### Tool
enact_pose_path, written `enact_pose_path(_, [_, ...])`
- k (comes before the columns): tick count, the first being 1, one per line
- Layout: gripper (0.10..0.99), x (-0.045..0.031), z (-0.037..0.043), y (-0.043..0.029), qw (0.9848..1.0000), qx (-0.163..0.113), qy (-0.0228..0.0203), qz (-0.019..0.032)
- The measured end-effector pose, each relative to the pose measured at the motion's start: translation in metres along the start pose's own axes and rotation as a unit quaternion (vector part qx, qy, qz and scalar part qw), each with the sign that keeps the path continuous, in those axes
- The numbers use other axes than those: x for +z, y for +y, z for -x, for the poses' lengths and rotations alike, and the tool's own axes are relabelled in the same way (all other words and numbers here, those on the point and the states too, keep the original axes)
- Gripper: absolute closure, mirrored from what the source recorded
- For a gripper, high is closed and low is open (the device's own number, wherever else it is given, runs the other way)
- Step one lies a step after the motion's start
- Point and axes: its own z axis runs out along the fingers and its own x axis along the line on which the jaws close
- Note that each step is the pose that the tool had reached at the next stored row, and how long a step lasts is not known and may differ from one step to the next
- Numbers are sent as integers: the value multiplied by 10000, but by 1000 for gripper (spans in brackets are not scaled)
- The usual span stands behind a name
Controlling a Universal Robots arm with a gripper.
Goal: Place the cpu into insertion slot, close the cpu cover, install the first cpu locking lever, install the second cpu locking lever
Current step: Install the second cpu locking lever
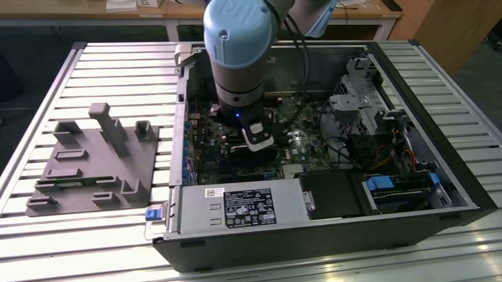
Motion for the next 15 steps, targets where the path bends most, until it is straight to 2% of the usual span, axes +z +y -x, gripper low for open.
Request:
enact_pose_path(4, [980,33,-18,-17,10000,2,10,43])
enact_pose_path(9, [980,48,-35,-24,9999,10,31,144])
enact_pose_path(15, [980,86,-36,-37,9998,13,41,193])
